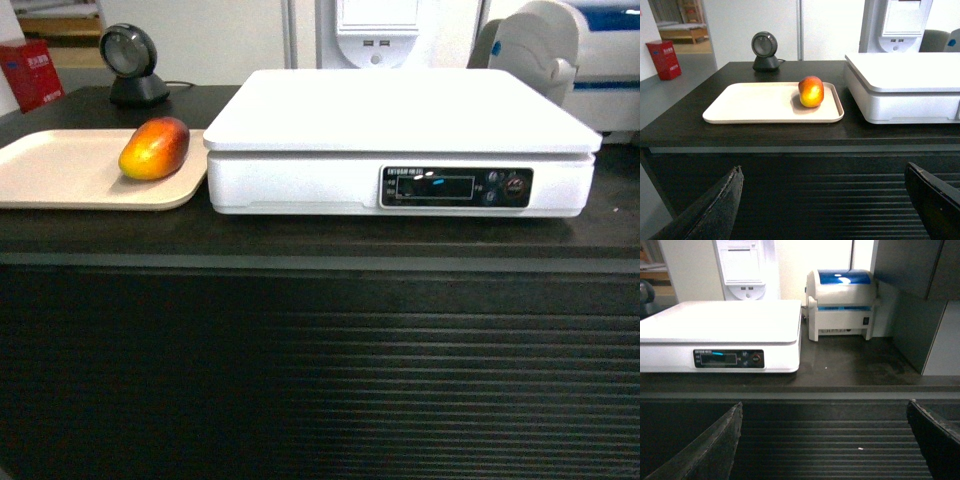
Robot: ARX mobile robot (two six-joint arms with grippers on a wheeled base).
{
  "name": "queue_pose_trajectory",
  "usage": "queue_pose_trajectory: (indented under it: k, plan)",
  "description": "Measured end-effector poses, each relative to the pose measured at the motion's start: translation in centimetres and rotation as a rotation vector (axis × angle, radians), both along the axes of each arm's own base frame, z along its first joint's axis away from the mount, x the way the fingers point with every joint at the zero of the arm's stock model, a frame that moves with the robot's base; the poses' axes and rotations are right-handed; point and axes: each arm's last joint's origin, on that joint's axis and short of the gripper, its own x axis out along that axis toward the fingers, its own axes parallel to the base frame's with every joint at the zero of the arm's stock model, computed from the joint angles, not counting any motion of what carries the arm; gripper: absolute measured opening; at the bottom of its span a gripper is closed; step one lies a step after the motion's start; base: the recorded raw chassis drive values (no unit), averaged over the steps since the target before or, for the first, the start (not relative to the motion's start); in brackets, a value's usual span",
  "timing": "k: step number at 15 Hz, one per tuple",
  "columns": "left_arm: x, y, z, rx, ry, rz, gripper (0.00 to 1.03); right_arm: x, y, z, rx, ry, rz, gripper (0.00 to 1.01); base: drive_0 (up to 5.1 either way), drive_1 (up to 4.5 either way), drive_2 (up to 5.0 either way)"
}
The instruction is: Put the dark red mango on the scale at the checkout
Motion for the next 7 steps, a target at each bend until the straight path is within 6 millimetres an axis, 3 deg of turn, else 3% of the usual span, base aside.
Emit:
queue_pose_trajectory:
  k: [7]
  plan:
    - [0.00, 0.00, 0.01, 0.000, -0.002, 0.000, 0.98, 0.00, 0.00, 0.03, -0.001, -0.003, 0.000, 0.98, 0.0, 0.00, 0.0]
